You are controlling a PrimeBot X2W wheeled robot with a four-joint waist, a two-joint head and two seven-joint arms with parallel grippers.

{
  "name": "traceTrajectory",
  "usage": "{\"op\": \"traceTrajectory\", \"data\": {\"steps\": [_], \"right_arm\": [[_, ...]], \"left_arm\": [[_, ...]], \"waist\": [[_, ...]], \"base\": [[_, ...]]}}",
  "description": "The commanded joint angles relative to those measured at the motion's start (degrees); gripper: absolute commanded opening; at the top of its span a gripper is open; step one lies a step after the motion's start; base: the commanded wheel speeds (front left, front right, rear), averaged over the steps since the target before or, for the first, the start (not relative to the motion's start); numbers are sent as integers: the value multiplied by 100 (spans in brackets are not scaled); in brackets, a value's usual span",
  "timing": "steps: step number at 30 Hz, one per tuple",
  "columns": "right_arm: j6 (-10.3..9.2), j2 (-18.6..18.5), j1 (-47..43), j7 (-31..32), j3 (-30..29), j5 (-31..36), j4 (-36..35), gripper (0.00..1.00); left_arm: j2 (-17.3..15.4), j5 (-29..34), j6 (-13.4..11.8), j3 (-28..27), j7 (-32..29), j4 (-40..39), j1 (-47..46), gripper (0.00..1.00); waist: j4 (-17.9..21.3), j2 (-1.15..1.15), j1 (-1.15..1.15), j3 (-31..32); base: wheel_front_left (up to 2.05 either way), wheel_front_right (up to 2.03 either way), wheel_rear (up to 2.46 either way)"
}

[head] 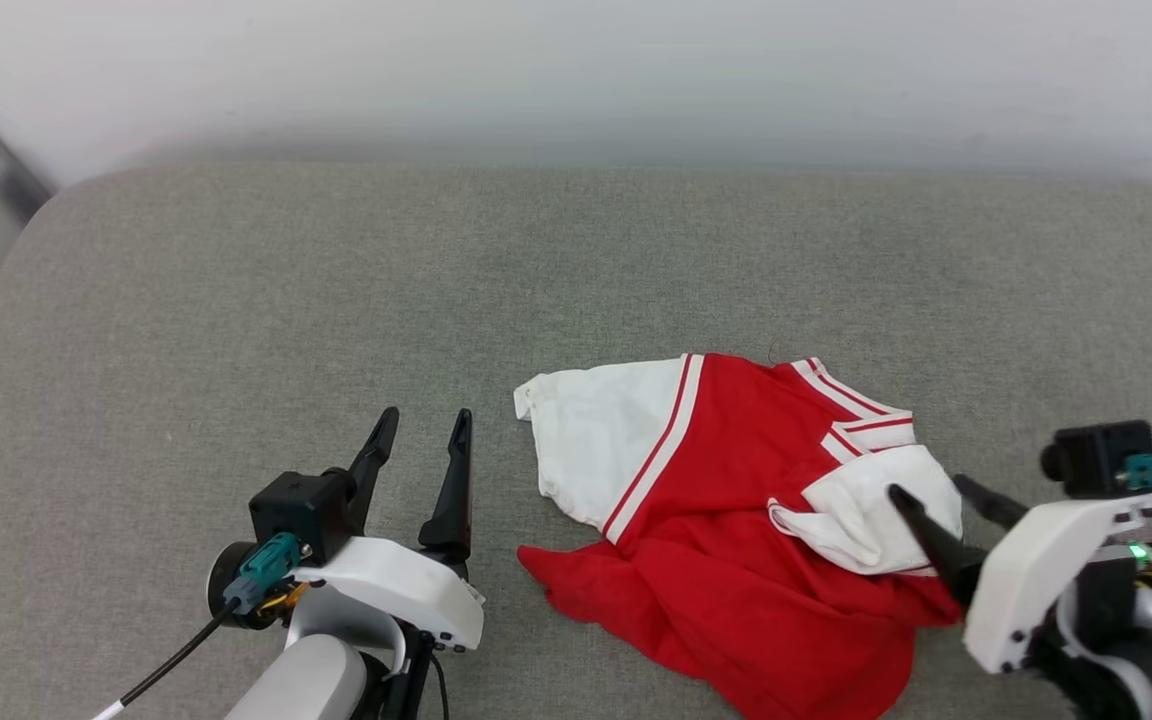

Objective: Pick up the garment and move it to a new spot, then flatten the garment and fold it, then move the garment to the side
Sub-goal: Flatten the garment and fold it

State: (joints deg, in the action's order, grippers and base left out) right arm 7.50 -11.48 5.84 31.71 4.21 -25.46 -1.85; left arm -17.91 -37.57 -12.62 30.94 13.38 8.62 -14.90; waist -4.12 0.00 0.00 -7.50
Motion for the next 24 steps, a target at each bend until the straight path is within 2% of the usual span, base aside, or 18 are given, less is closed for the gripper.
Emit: {"op": "traceTrajectory", "data": {"steps": [1, 5, 8, 16, 17, 18, 19, 24], "right_arm": [[-2, -116, -45, 171, -218, 28, -52, 100], [-2, -322, 154, 731, -519, 4, 68, 100], [-2, -539, 431, 1250, -483, -129, 390, 100], [-2, -594, 765, 1559, -225, -230, 686, 100], [-2, -605, 777, 1547, -211, -237, 689, 75], [-2, -618, 798, 1539, -187, -238, 665, 18], [-2, -628, 812, 1553, -174, -243, 629, 0], [-2, -714, 836, 1511, -75, -262, 391, 0]], "left_arm": [[5, -5, -8, 3, 41, 0, 49, 100], [29, 8, -4, 35, 43, 0, 29, 100], [78, 63, 55, 87, 62, 27, -93, 100], [115, 79, 99, 39, 105, 76, -234, 100], [118, 84, 105, 28, 110, 85, -244, 100], [120, 87, 108, 17, 113, 94, -248, 100], [123, 87, 107, 6, 121, 105, -241, 100], [127, 81, 95, -32, 143, 146, -169, 100]], "waist": [[16, 0, 0, 34], [2, 0, 0, 15], [-99, 0, 0, -144], [-239, 0, 0, -434], [-243, 0, 0, -447], [-241, 0, 0, -453], [-233, 0, 0, -451], [-152, 0, 0, -382]], "base": [[0, 0, 0], [0, 0, 0], [0, 0, 0], [0, 0, 0], [0, 0, 0], [0, 0, 0], [0, 0, 0], [0, 0, 0]]}}
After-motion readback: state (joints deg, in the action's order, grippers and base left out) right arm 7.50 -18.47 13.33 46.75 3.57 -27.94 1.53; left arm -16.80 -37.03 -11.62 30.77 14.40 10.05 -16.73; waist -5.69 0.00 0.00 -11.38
